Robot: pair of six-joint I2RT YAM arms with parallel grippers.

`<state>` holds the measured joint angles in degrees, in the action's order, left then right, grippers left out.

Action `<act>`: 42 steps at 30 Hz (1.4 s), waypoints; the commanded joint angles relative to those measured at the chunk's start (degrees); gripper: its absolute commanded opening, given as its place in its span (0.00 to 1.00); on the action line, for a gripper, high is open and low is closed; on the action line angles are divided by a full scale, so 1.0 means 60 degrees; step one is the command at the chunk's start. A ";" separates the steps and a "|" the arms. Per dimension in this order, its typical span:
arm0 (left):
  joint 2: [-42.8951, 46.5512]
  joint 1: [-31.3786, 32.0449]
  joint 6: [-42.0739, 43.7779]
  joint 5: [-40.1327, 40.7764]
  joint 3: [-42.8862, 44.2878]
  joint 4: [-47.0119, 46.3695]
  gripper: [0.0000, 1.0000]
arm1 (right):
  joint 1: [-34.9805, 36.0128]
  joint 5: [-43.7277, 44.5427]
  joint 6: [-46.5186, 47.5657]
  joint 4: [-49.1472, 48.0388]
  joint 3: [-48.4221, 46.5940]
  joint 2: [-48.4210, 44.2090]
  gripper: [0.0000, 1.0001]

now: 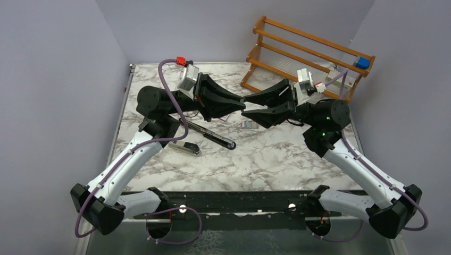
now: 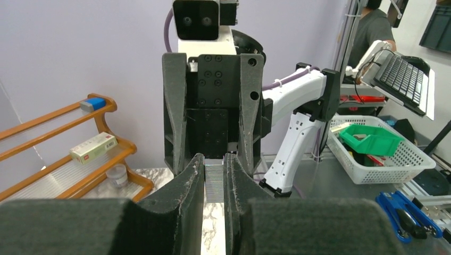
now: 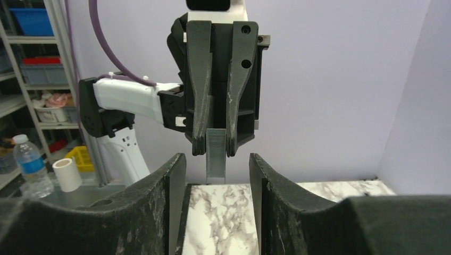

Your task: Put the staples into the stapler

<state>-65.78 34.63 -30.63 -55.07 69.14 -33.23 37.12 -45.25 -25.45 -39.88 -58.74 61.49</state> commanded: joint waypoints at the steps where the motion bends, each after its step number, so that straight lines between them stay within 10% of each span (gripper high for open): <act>1: -0.0202 0.0032 -0.0039 -0.0487 0.0281 -0.0246 0.01 | -0.0021 0.0512 0.0747 0.0620 0.0103 -0.0526 0.55; 6: -0.0365 -0.0106 0.0182 -0.0693 0.0525 0.0150 0.00 | -0.0023 0.1646 0.1974 0.2335 0.0119 -0.1369 0.63; 13: -0.0961 -0.0249 0.4150 0.0969 0.2428 0.6638 0.00 | -0.0020 1.0308 0.3006 0.5159 0.0046 -0.2718 0.64; 19: -0.1673 -0.0112 0.5395 0.2902 0.2527 0.9268 0.00 | -0.0059 1.2967 0.4015 0.7847 -0.1575 -0.0953 0.66; 27: -0.3240 0.1515 0.7191 0.6882 0.2808 1.2017 0.00 | -0.2854 0.7728 0.1791 0.9791 -0.1876 0.1421 0.70; 42: -0.4643 0.3488 0.8745 0.8580 -0.0206 1.1866 0.00 | -0.4107 0.6155 -0.0111 0.7550 0.1024 -0.0221 0.70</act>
<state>-92.53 55.29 16.25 -5.28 70.96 39.51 12.56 -4.43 -24.36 10.22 -52.42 61.56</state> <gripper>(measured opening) 0.181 0.705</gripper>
